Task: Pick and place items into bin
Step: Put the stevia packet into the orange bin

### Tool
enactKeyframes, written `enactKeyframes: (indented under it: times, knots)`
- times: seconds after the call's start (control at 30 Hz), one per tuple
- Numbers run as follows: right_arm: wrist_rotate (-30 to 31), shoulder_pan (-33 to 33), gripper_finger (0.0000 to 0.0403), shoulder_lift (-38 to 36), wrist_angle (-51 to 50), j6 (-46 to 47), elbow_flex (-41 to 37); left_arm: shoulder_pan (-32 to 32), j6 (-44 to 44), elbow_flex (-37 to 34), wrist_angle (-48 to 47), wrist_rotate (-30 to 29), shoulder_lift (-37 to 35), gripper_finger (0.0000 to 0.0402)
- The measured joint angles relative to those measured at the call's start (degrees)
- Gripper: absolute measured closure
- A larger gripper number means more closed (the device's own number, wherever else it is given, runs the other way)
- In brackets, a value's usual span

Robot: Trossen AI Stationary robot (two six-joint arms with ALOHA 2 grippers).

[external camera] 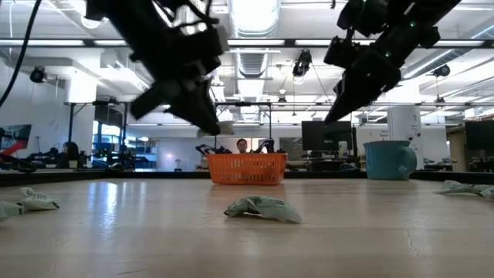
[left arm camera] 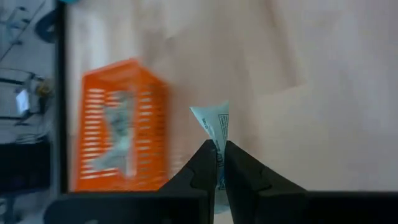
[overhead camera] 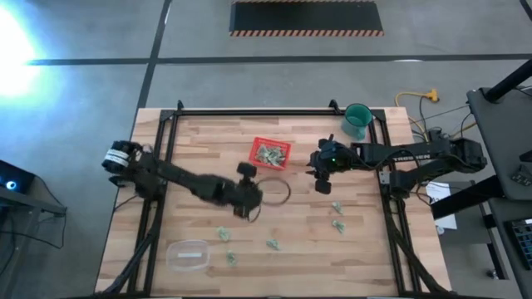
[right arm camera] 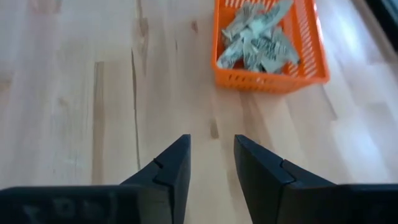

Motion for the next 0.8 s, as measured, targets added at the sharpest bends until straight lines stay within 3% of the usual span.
enactKeyframes:
  times: [0.23, 0.43, 0.57, 0.8]
  knots:
    - [0.01, 1.20, 0.0289, 0.00, 0.06, 5.57, -1.89, 12.22, 7.59, 0.33, 1.01, 0.03, -3.16, 0.0393]
    - [0.00, 3.12, 0.0293, 0.00, 0.08, 8.37, -2.53, 20.04, 8.30, 0.24, 5.20, 2.77, -3.93, 0.0393]
    - [0.03, 3.89, 0.0297, 0.00, 0.17, 9.41, -2.56, 23.40, 8.31, 0.02, 9.55, 9.01, -2.88, 0.0393]
    - [0.14, 4.24, 0.0296, 0.00, 0.52, 9.50, -2.56, 24.96, 8.27, 0.13, 14.67, 9.28, -0.01, 0.0393]
